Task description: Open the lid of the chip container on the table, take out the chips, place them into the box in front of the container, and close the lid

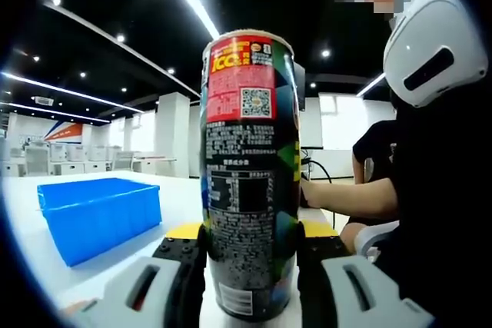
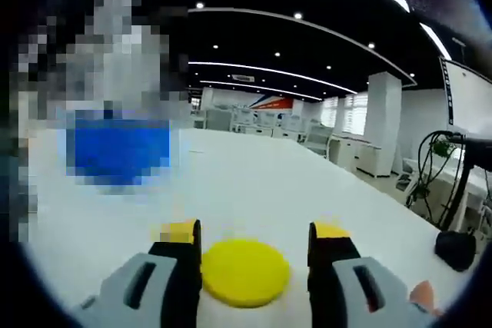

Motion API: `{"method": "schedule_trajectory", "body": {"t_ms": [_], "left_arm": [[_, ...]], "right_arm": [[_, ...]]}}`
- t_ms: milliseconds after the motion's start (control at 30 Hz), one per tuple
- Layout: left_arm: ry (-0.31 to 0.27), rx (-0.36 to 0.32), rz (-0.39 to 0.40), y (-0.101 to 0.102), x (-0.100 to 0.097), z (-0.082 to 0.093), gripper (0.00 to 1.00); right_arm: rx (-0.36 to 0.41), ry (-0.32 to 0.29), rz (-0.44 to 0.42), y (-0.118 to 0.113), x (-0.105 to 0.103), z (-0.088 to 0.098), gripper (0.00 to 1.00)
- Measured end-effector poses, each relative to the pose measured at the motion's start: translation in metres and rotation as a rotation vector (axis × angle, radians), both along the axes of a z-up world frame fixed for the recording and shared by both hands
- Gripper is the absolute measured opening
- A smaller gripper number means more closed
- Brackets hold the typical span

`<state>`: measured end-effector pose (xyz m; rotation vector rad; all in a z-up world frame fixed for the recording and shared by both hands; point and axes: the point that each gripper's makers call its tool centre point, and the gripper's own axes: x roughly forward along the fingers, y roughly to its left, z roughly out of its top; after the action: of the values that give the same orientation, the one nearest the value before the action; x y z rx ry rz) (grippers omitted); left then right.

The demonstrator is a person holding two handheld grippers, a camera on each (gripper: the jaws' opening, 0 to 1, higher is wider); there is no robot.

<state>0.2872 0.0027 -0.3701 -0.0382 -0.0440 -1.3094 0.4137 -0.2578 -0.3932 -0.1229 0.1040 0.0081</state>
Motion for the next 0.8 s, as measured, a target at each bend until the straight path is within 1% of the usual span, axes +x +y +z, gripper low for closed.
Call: {"method": "schedule_trajectory", "body": {"t_ms": [33,133,167,200,233,267,300,333,367,400,433,467,500,533,567,600,633,700,733,767,800], "left_arm": [[0.000,0.000,0.000,0.000,0.000,0.000,0.47],[0.000,0.001,0.001,0.000,0.000,0.000,0.47],[0.000,0.002,0.001,0.000,0.000,0.000,0.47],[-0.001,0.003,0.001,0.000,0.000,0.000,0.47],[-0.001,0.004,0.002,0.000,0.000,0.000,0.47],[-0.001,0.005,0.002,0.000,0.000,0.000,0.47],[0.000,0.006,0.003,0.000,-0.001,0.000,0.47],[0.000,0.007,0.004,0.000,-0.001,0.000,0.47],[0.001,0.008,0.005,0.000,-0.001,0.000,0.47],[0.002,0.009,0.006,-0.001,-0.001,0.000,0.47],[0.002,0.011,0.007,-0.001,-0.001,0.000,0.47],[0.001,0.012,0.008,-0.001,-0.001,0.000,0.47],[0.001,0.014,0.009,-0.001,-0.001,0.000,0.47],[0.001,0.016,0.010,-0.001,-0.001,0.000,0.47],[0.000,0.018,0.011,-0.001,-0.001,0.000,0.47],[-0.002,0.020,0.013,-0.001,-0.001,0.000,0.47],[-0.005,0.023,0.015,-0.001,-0.002,0.000,0.47],[-0.010,0.027,0.018,-0.001,-0.002,-0.001,0.47],[-0.013,0.029,0.019,-0.001,-0.002,-0.001,0.47],[-0.013,0.029,0.020,-0.001,-0.002,-0.001,0.47],[-0.015,0.030,0.020,-0.001,-0.002,-0.001,0.47]], "right_arm": [[0.000,-0.009,0.009,0.001,0.000,0.008,0.47],[-0.021,-0.072,0.064,0.012,0.002,0.055,0.45],[-0.031,-0.097,0.112,0.022,0.002,0.080,0.43],[-0.038,-0.109,0.141,0.028,0.002,0.096,0.38],[-0.043,-0.095,0.185,0.039,0.001,0.116,0.33],[-0.007,-0.079,0.235,0.050,-0.001,0.128,0.30],[0.079,-0.065,0.343,0.075,-0.008,0.150,0.29],[0.130,-0.064,0.422,0.093,-0.014,0.167,0.29],[0.242,-0.052,0.555,0.122,-0.025,0.189,0.29],[0.315,-0.019,0.647,0.142,-0.035,0.201,0.27],[0.395,0.042,0.741,0.161,-0.045,0.208,0.25],[0.482,0.124,0.815,0.178,-0.054,0.212,0.24],[0.554,0.244,0.872,0.199,-0.063,0.213,0.24],[0.555,0.291,0.905,0.210,-0.068,0.213,0.24],[0.513,0.338,0.928,0.224,-0.072,0.210,0.24],[0.482,0.374,0.931,0.230,-0.075,0.207,0.24],[0.392,0.437,0.935,0.237,-0.080,0.197,0.25],[0.267,0.523,0.930,0.244,-0.086,0.180,0.27],[0.229,0.548,0.924,0.246,-0.087,0.174,0.27],[0.209,0.570,0.913,0.247,-0.087,0.169,0.27],[0.180,0.618,0.908,0.247,-0.090,0.161,0.27]]}}
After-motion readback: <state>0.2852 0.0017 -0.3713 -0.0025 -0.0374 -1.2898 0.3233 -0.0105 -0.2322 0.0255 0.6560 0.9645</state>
